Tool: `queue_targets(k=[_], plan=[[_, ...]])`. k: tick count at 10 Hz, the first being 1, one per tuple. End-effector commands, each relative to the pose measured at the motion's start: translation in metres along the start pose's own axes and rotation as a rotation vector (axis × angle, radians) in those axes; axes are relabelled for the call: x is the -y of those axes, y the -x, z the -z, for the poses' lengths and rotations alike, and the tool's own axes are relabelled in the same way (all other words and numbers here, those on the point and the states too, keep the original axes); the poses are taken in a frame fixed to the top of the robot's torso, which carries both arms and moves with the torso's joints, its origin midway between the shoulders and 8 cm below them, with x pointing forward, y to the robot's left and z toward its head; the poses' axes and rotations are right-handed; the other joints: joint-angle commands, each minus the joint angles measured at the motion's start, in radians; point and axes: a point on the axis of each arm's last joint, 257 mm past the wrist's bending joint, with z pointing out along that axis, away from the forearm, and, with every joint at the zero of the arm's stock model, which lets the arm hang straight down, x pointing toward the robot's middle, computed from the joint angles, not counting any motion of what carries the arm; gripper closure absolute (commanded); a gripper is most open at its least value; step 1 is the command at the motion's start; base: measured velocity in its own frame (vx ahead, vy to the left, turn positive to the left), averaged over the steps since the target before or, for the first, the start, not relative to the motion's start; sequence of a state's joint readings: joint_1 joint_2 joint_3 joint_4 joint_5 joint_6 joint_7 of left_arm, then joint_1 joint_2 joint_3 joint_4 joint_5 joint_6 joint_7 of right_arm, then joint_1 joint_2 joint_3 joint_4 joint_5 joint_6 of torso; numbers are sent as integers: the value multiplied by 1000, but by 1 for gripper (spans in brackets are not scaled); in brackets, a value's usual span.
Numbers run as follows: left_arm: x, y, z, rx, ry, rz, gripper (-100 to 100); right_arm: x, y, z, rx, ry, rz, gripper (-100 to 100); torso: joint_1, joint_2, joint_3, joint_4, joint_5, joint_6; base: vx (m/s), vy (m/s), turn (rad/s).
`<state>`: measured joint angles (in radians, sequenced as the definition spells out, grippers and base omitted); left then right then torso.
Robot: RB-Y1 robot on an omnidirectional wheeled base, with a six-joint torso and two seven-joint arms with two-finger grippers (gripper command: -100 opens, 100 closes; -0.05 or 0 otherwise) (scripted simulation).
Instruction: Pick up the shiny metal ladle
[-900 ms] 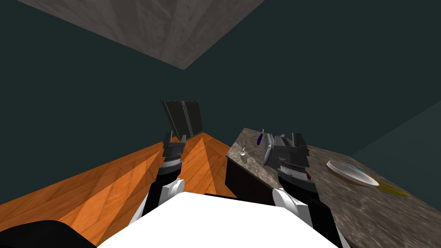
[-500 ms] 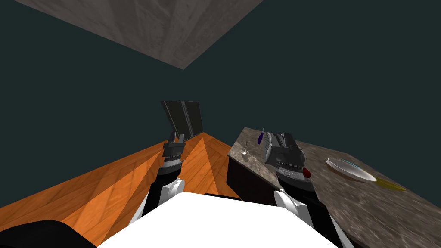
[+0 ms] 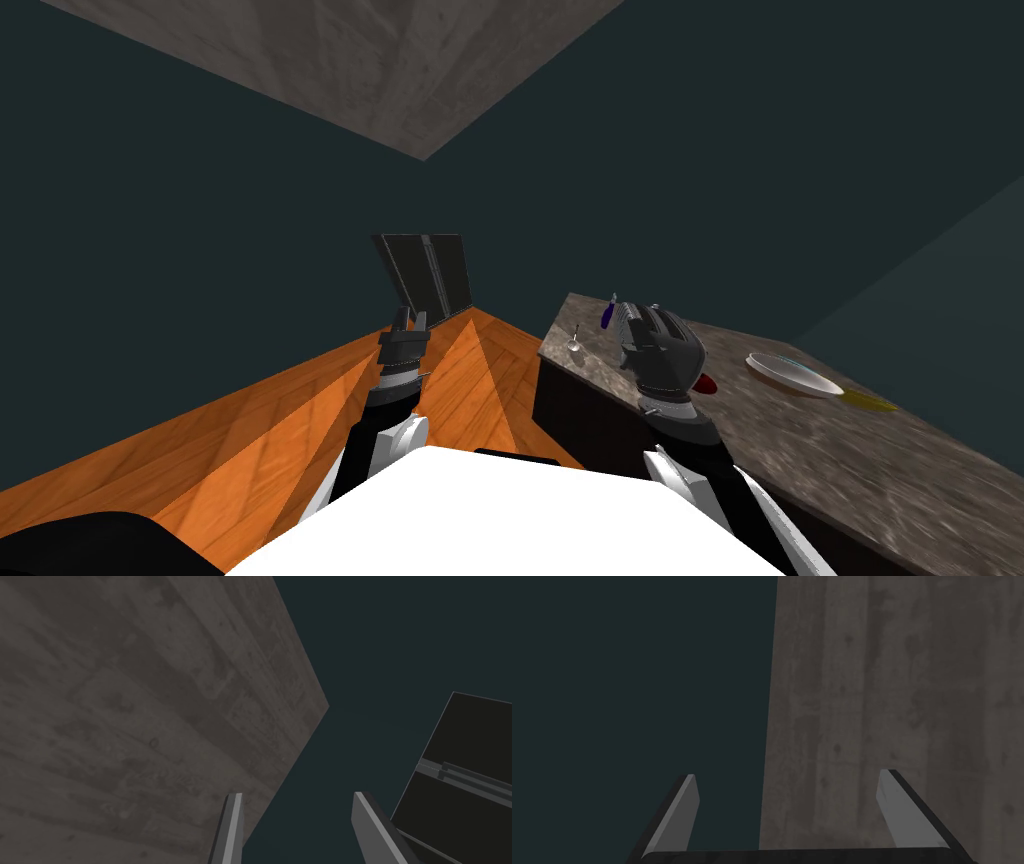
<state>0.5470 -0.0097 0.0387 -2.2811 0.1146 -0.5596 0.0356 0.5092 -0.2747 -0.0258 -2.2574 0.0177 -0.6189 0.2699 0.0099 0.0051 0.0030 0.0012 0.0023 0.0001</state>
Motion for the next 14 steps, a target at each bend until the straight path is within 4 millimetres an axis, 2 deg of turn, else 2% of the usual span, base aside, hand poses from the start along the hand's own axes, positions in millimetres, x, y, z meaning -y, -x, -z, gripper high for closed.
queue_targets(k=[1,3,4,6,7,9,12,14], plan=[[0,0,0,0,0,0,0,-1,-8,2,-33,17,47,-100,0,0,0,0,0,0,-42,116,-25],[0,0,0,0,0,0,0,-2,-26,9,-119,62,149,-100,-1,-2,-1,-1,0,0,-58,146,-49],[0,0,0,0,0,0,0,-2,-26,9,-119,63,160,-100,1,-1,-1,0,0,0,-59,114,-28],[0,0,0,0,0,0,0,-2,-45,18,-207,118,263,-100,-3,-2,-1,-1,-1,0,-52,111,-44],[0,0,0,0,0,0,0,-2,-45,18,-208,120,276,-100,-2,-1,-1,0,0,0,-57,96,-28],[0,0,0,0,0,0,0,-1,-64,31,-299,184,375,-100,-3,-2,-1,0,-1,0,-53,123,-38],[0,0,0,0,0,0,0,1,-75,39,-353,227,449,-100,-4,-3,-2,-1,-1,0,-32,81,-19],[0,0,0,0,0,0,0,7,-95,57,-454,300,546,-100,-5,-4,-2,-1,-1,0,-37,102,-26]])
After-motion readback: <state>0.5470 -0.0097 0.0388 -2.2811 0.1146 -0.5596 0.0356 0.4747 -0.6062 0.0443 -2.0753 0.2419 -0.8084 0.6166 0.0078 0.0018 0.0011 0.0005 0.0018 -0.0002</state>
